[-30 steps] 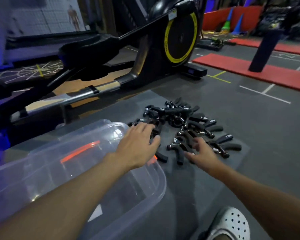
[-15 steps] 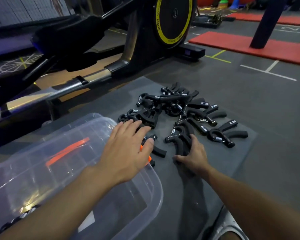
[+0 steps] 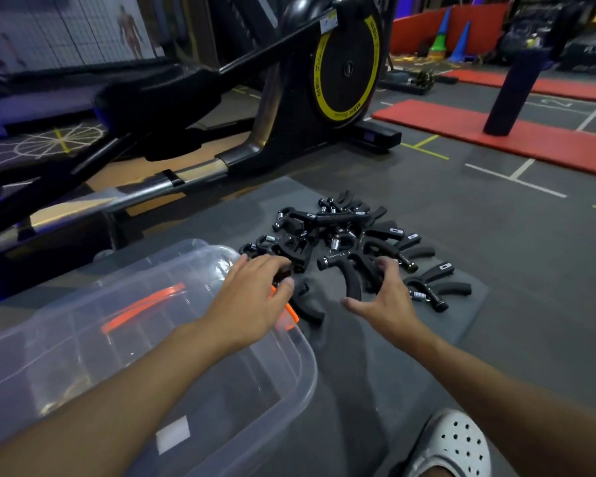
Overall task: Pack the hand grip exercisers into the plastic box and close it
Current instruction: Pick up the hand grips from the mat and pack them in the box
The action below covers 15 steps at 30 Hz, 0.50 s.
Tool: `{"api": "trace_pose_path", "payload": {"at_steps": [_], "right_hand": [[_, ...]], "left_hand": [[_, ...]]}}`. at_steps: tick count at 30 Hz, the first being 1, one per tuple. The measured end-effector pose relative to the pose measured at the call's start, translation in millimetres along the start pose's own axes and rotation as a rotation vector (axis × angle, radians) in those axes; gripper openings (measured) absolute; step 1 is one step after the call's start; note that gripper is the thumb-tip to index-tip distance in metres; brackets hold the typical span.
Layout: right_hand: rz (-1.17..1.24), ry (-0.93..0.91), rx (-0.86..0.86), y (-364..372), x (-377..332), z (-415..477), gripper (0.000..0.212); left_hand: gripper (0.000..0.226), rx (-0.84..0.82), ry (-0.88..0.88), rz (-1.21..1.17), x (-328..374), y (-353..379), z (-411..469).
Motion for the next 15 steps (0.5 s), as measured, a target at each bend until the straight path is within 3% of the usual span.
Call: {"api": "trace_pose_path", "payload": {"at_steps": [7,12,15], "right_hand": [[0.092,-0.189,-0.081,-12.3,-122.6,-28.9,0.091],[0.168,-0.256,-0.223,8.9,-186.6,-72.2,0.087],[0.208,-0.251,-0.317,29.2,-208.4,-98.6,0.086]], "left_hand": [[0.042,0.266,-0.100,-0.388,-7.4,-75.3,-22.0],[0.042,0.392,-0.105,-0.498,-17.7,-121.8,-59.4],[0.031,0.472,-0.129,-0.537,-29.8,-138.9,-88.9]]}}
Point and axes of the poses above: each hand's wrist, its own z-axis towards the middle knuckle, its own y-axis out of the palm, x = y × z, the point moved 8 cm from there along z, towards the middle knuckle, and after that the axes turned 6 degrees about z, right-handed, at the moved point
